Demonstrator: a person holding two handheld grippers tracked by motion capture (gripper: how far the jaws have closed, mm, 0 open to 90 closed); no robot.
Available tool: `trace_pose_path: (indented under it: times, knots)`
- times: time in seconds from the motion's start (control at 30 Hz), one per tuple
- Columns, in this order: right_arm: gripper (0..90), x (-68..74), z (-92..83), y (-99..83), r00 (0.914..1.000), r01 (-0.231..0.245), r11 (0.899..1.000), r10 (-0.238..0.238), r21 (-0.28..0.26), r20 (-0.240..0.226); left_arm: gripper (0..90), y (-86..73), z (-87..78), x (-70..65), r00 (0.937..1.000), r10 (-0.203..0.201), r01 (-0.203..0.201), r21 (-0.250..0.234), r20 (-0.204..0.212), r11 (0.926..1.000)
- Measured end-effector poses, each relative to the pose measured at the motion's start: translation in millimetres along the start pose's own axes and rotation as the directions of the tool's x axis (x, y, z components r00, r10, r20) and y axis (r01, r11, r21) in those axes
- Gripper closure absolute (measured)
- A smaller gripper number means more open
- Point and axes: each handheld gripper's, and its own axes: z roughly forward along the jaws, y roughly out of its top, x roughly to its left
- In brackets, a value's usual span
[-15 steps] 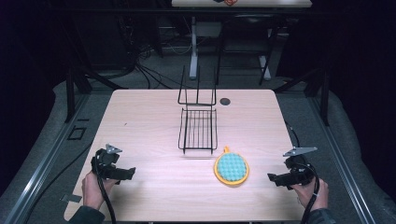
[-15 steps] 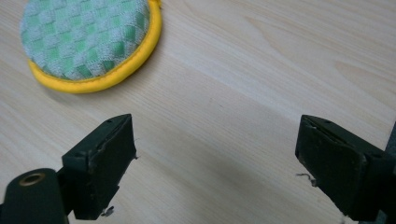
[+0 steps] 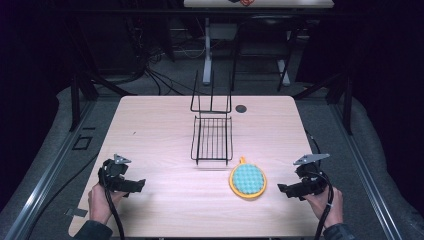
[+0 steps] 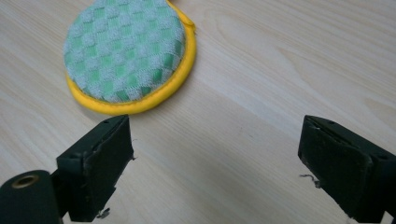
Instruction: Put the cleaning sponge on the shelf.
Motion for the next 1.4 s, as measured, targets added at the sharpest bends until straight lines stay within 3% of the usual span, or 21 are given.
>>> trace_pose_path:
  times: [0.07,0.17,0.27,0.43,0.87,1.07,1.13,1.23,1.3,1.4]
  knots:
    - [8.9,3.6,3.9,7.3,0.9997,0.024,1.0,-0.024,0.003,-0.007,0.0,0.5,0.2,-0.3,1.0,0.001,-0.001,0.0,0.002,1.0]
    - [8.5,7.5,6.4,11.7,0.9996,0.021,1.0,-0.021,-0.008,-0.019,0.0,1.0,1.3,-0.5,1.0,-0.001,0.001,0.003,-0.001,1.0]
    - [7.8,17.0,10.9,21.8,0.9987,0.046,0.999,-0.047,-0.007,-0.023,0.0,2.4,4.1,-0.9,0.9999,0.01,-0.01,0.029,0.001,0.9995]
    - [6.9,27.0,16.3,31.8,0.996,0.081,0.997,-0.081,-0.002,-0.038,0.0,3.4,3.7,-1.5,0.9999,0.01,-0.01,0.022,0.002,0.9997]
    - [3.8,49.2,53.8,56.6,0.9886,0.138,0.989,-0.134,0.052,-0.069,0.0,3.4,5.0,-2.1,0.9998,0.019,-0.019,0.023,0.008,0.9996]
    - [24.1,54.3,75.6,57.7,0.9876,0.147,0.983,-0.14,0.109,-0.071,0.0,2.4,6.0,-1.2,0.9998,0.016,-0.017,0.038,0.006,0.9991]
    - [26.7,54.7,77.5,57.2,0.988,0.145,0.983,-0.137,0.115,-0.071,0.0,2.2,6.1,-1.1,0.9998,0.017,-0.018,0.04,0.006,0.999]
    - [42.0,54.6,80.5,55.1,0.9903,0.138,0.981,-0.134,0.138,-0.036,0.0,2.3,6.6,-1.5,0.9996,0.024,-0.024,0.046,0.011,0.9986]
    - [44.0,54.2,81.0,54.5,0.9905,0.137,0.981,-0.133,0.139,-0.035,0.0,2.2,6.7,-2.1,0.9997,0.025,-0.025,0.046,0.008,0.9986]
    - [53.8,55.8,81.4,51.3,0.9902,0.14,0.982,-0.138,0.131,-0.021,0.0,1.9,6.4,-2.8,0.9997,0.022,-0.022,0.049,0.01,0.9985]
